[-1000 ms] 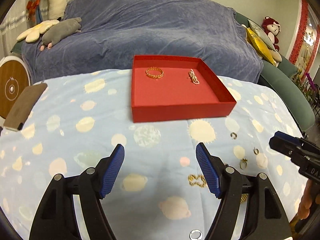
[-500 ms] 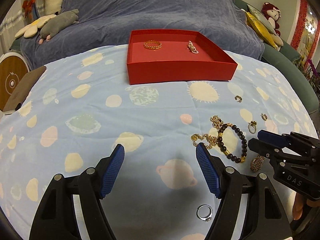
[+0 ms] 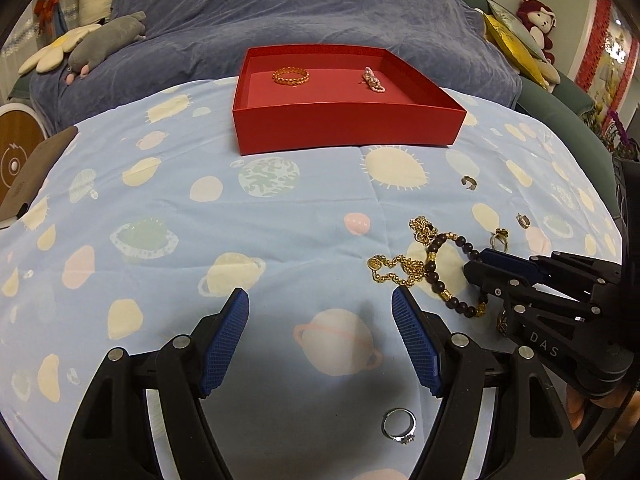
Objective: Organize jewelry
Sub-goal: 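Grasp the black bead bracelet with the right tool while the left tool grasps a gold chain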
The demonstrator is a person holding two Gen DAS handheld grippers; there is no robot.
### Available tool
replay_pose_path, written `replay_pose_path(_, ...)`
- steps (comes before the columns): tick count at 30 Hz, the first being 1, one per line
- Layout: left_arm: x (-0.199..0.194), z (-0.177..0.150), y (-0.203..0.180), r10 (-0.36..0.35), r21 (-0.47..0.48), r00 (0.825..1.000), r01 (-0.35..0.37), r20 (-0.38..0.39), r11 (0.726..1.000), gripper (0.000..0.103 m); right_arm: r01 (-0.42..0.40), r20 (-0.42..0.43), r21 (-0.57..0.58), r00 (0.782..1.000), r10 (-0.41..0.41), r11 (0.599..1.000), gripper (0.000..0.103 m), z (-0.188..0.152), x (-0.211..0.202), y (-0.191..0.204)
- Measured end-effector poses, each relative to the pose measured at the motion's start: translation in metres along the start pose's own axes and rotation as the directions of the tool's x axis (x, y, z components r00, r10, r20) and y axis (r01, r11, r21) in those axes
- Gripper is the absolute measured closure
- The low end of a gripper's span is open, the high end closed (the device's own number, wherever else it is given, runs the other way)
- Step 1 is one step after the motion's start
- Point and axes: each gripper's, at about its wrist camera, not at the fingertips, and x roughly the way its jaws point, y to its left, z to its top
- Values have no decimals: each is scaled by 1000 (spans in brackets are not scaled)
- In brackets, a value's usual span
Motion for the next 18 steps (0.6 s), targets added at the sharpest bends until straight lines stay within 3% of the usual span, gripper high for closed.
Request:
replay_pose_path(3, 0, 0, 0, -2, -1, 1000, 2, 0, 1000, 32, -1, -3, 9, 1000, 1, 1000, 96, 1, -1, -2)
replay_pose_path(18, 16, 9, -22, -36, 4, 999, 36, -14, 999, 32, -48, 149, 109, 988, 31, 993, 96, 13, -65, -40)
